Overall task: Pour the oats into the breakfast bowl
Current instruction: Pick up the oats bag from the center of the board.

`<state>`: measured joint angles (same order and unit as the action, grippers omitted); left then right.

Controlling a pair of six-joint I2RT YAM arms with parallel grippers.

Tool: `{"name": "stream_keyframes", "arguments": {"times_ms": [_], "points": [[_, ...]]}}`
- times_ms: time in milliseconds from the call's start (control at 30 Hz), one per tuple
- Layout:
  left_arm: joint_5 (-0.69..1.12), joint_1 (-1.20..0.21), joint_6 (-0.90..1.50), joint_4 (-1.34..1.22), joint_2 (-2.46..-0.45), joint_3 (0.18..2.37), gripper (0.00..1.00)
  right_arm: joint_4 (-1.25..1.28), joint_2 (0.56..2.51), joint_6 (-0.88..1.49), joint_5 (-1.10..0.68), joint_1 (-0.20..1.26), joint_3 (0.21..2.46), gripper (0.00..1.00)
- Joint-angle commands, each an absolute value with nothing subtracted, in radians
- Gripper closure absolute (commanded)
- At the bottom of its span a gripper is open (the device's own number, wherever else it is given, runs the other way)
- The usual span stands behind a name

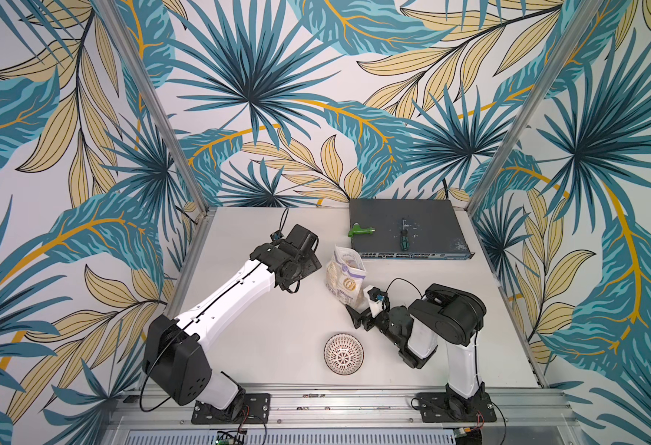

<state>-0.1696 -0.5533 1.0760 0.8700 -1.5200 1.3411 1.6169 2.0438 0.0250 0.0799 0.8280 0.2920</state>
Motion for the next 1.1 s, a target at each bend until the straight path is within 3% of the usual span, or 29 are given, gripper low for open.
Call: {"name": "stream_keyframes", "arguments": {"times_ms": [0, 500, 1067], "points": [[-0.118, -0.525, 1.048, 0.818, -1.578, 1.377, 0.12, 1.651, 2.074, 0.013, 0.068, 0.821, 0.308, 0.00], [0.003, -0.476, 0.991, 0.771, -1.913, 1.531, 0.17, 1.738, 2.162, -0.006, 0.046, 0.807, 0.391, 0.00], [0.029, -0.516, 0.962, 0.781, -2.047, 1.581, 0.21, 1.872, 2.216, 0.014, 0.023, 0.782, 0.446, 0.00]]}}
